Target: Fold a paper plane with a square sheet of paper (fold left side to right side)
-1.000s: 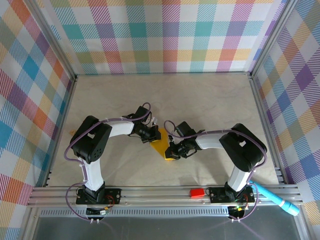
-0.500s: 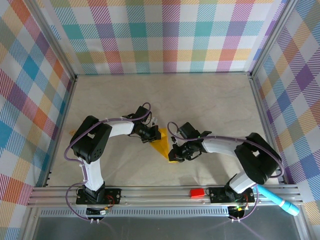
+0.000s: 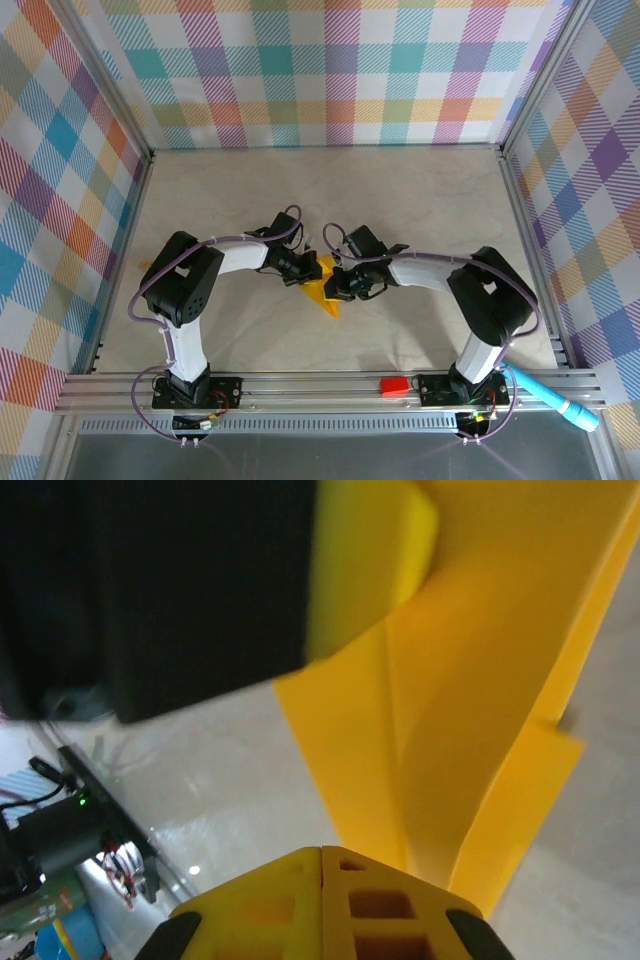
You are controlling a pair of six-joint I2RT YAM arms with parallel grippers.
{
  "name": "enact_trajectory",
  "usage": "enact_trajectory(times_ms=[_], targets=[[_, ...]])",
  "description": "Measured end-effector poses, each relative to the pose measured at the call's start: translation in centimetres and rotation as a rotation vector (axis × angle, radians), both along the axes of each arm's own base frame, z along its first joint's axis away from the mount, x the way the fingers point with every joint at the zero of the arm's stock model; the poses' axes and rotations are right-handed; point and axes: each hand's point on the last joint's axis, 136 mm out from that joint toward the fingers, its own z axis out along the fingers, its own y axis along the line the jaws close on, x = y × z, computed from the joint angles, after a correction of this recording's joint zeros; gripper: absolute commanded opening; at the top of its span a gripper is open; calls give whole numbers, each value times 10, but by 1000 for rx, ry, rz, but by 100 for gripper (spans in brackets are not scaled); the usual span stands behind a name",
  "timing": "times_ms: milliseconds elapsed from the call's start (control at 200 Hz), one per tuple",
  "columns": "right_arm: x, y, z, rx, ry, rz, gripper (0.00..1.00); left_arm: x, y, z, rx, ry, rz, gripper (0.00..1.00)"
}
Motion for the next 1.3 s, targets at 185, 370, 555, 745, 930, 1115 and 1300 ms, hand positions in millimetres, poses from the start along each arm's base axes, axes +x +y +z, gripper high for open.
enact_trajectory(times_ms=[185,370,555,745,930,1115,1300], targets=[[11,1,-13,-34,-8,-1,0,0,0,0,0,0,0,0],[7,-3,-25,-69,18,2,0,0,0,0,0,0,0,0],[7,-5,-27,-81,6,6,0,0,0,0,0,0,0,0],[6,-6,-30,-102,-12,14,0,1,0,1,-3,-3,4,0],[5,-6,-32,-119,-20,15,0,2,2,3,-20,-18,31,0],[3,-7,-35,-114,-24,16,0,0,6,14,-59,-61,53,0],[4,-7,-34,-110,-29,15,0,-6,3,30,-135,-117,45,0]])
